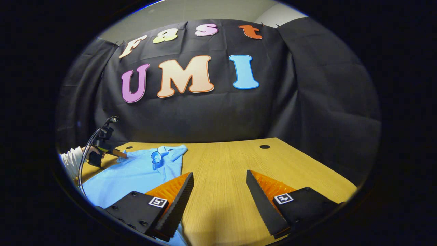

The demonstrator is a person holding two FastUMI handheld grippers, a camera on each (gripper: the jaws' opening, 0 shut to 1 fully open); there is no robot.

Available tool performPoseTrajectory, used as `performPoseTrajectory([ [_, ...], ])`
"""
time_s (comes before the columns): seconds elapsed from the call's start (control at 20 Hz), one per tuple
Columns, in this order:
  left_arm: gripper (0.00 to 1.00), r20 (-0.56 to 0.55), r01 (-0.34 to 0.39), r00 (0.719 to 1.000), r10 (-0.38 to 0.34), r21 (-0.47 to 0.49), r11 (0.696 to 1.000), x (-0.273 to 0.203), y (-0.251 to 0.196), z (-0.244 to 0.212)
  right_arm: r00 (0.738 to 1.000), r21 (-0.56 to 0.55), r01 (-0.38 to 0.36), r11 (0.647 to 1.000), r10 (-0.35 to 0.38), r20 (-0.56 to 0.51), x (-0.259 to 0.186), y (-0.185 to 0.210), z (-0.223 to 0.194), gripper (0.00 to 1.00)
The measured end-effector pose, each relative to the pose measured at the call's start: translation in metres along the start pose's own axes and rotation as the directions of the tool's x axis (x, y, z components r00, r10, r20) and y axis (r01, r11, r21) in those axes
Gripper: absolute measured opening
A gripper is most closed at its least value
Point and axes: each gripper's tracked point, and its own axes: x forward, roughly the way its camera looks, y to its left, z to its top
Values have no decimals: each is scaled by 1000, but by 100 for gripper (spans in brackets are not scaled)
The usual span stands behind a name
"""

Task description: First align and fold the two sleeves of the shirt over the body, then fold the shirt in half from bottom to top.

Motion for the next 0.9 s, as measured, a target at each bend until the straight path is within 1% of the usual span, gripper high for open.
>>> performPoseTrajectory([
  [0.05,49,0,22,1000,-22,3,1000,1,-5,1,1000,-2,1,1000,-1,-3,0,0,-1,97],
  [0.1,39,-5,35,999,-35,5,999,1,-9,0,1000,-5,-1,1000,1,-6,1,1,-3,97],
  [0.15,20,-9,42,999,-42,7,999,2,-11,0,1000,-10,-2,1000,2,-11,2,1,-5,97],
  [0.25,3,-16,35,999,-35,15,999,3,-12,1,1000,-24,1,1000,-1,-23,1,0,-9,98],
  [0.35,0,-15,32,999,-32,15,999,1,-12,3,1000,-36,-1,999,0,-25,1,0,-10,97],
  [0.45,0,-21,36,999,-36,33,999,-2,-17,7,1000,-37,-11,999,10,-28,3,2,-12,97],
  [0.55,0,15,53,998,-54,39,998,-11,-30,27,999,-36,-11,999,10,-39,3,0,-17,97],
  [0.65,0,62,92,994,-95,50,995,-25,-53,52,999,-34,-12,999,11,-38,3,-2,-16,98],
  [0.75,0,90,140,985,-147,80,987,-38,-85,73,999,-34,-16,999,15,-39,2,-2,-19,97],
  [0.9,0,112,218,966,-233,129,967,-49,-139,96,998,-29,-19,999,17,-53,1,-3,-24,97],
])
